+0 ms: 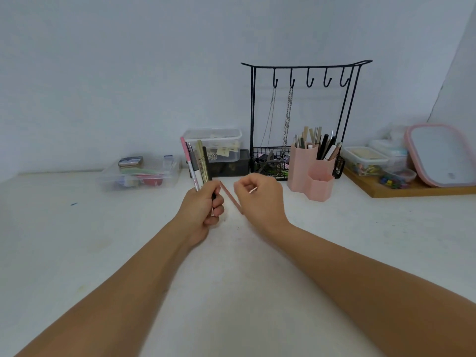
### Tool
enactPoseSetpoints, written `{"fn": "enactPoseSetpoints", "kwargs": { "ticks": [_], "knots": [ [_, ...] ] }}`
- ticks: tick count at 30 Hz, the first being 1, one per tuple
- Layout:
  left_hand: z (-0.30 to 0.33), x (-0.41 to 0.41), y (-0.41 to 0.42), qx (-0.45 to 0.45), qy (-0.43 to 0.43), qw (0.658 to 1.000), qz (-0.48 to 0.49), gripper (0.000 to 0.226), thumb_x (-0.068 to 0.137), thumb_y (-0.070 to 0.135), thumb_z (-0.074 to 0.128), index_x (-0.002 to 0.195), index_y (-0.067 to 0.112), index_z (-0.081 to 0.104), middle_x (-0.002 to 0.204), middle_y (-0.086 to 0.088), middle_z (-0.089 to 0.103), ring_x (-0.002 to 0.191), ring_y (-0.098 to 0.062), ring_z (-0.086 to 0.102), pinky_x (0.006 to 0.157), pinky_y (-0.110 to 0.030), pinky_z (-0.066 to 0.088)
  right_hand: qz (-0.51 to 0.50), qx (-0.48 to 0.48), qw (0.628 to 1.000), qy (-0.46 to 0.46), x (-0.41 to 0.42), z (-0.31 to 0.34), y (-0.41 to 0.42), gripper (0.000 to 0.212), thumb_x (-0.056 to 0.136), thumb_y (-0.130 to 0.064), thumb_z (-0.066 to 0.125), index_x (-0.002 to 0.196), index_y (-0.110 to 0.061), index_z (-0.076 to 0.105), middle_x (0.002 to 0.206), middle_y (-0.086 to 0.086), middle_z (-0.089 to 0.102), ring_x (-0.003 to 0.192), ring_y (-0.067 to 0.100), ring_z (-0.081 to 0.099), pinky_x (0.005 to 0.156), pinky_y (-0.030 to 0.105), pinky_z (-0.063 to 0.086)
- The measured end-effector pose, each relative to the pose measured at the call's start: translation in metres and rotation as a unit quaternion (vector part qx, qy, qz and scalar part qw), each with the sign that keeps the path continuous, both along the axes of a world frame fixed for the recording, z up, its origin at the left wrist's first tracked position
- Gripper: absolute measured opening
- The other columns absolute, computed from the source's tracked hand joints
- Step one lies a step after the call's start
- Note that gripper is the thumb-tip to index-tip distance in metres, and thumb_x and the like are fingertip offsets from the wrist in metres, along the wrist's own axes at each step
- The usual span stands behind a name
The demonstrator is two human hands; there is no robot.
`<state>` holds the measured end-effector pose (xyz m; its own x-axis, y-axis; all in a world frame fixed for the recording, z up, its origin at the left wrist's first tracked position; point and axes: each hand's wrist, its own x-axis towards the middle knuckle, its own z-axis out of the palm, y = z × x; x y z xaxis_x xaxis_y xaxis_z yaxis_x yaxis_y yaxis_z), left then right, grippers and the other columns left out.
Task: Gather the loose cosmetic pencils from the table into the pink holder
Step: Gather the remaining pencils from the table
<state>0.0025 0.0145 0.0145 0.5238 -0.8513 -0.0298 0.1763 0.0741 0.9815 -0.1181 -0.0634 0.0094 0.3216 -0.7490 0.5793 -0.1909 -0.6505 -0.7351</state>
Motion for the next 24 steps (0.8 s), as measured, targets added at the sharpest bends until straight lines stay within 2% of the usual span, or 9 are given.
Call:
{"fn": "enactPoseSetpoints", "kwargs": {
  "ticks": [3, 5, 9, 14, 16, 19, 21, 24],
  "knots": [
    [0.000, 0.003, 0.001, 0.010, 0.015, 1.000, 0.005, 0.028, 0.100, 0.030, 0.056, 0.076, 0.021, 0.047, 0.053, 0.004, 0.037, 0.041, -0.009, 0.034, 0.033, -0.018, 0.019, -0.055, 0.005, 0.982, 0.183, -0.011, -0.006, -0.021, 0.029, 0.084, -0.044, 0.070, 0.102, -0.021, 0.071, 0.088, -0.010, 0.066, 0.079, 0.007, 0.061, 0.068, 0.025, 0.048],
    [0.000, 0.004, 0.001, 0.018, 0.021, 1.000, 0.007, 0.029, 0.101, 0.031, 0.056, 0.076, 0.020, 0.047, 0.053, 0.004, 0.037, 0.040, -0.009, 0.034, 0.033, -0.018, 0.018, -0.059, 0.033, 0.966, 0.250, -0.013, -0.008, -0.026, 0.042, 0.079, -0.053, 0.074, 0.104, -0.020, 0.070, 0.093, -0.007, 0.067, 0.084, 0.011, 0.062, 0.072, 0.028, 0.052],
    [-0.002, 0.005, 0.000, 0.015, 0.029, 0.999, 0.003, 0.029, 0.102, 0.031, 0.056, 0.077, 0.019, 0.047, 0.053, 0.003, 0.039, 0.041, -0.009, 0.035, 0.032, -0.018, 0.019, -0.041, 0.033, 0.967, 0.249, -0.009, -0.008, -0.022, 0.038, 0.076, -0.055, 0.076, 0.091, -0.021, 0.072, 0.084, -0.009, 0.065, 0.079, 0.011, 0.062, 0.068, 0.029, 0.052],
    [-0.004, 0.004, 0.001, 0.012, 0.021, 0.999, -0.023, 0.026, 0.103, 0.033, 0.054, 0.083, 0.016, 0.053, 0.056, 0.002, 0.042, 0.044, -0.010, 0.038, 0.032, -0.018, 0.021, -0.041, 0.014, 0.949, 0.312, -0.008, -0.005, -0.018, 0.015, 0.087, -0.028, 0.072, 0.082, -0.015, 0.077, 0.081, 0.001, 0.073, 0.074, 0.019, 0.066, 0.070, 0.034, 0.058],
    [-0.004, 0.004, 0.000, 0.013, 0.018, 0.999, -0.023, 0.025, 0.102, 0.033, 0.055, 0.085, 0.016, 0.055, 0.056, 0.002, 0.042, 0.044, -0.010, 0.038, 0.033, -0.018, 0.020, -0.039, 0.046, 0.959, 0.277, -0.008, -0.004, -0.019, 0.015, 0.087, -0.022, 0.072, 0.079, -0.010, 0.077, 0.078, 0.005, 0.073, 0.071, 0.019, 0.066, 0.068, 0.033, 0.058],
    [-0.004, 0.004, 0.000, 0.011, 0.022, 0.999, -0.023, 0.027, 0.101, 0.040, 0.058, 0.087, 0.016, 0.056, 0.056, 0.003, 0.040, 0.043, -0.010, 0.037, 0.034, -0.018, 0.020, 0.004, 0.193, 0.977, 0.095, -0.007, 0.000, -0.017, 0.016, 0.089, -0.019, 0.071, 0.077, -0.008, 0.074, 0.068, 0.002, 0.068, 0.059, 0.014, 0.059, 0.054, 0.028, 0.050],
    [-0.004, 0.006, 0.000, 0.001, 0.027, 0.999, -0.025, 0.035, 0.098, 0.050, 0.059, 0.091, 0.015, 0.058, 0.056, 0.003, 0.040, 0.044, -0.009, 0.037, 0.034, -0.019, 0.022, 0.074, 0.290, 0.954, -0.024, -0.007, 0.004, -0.010, 0.014, 0.091, -0.019, 0.068, 0.084, -0.008, 0.072, 0.064, -0.001, 0.063, 0.055, 0.011, 0.056, 0.052, 0.023, 0.048],
    [-0.006, 0.007, -0.001, -0.014, 0.024, 0.999, -0.025, 0.045, 0.095, 0.059, 0.057, 0.098, 0.014, 0.063, 0.058, 0.003, 0.042, 0.046, -0.010, 0.039, 0.036, -0.020, 0.024, 0.172, 0.291, 0.939, -0.065, -0.003, 0.006, 0.001, 0.015, 0.094, -0.017, 0.065, 0.092, -0.003, 0.071, 0.064, 0.000, 0.064, 0.055, 0.009, 0.057, 0.054, 0.022, 0.049]
  ]
}}
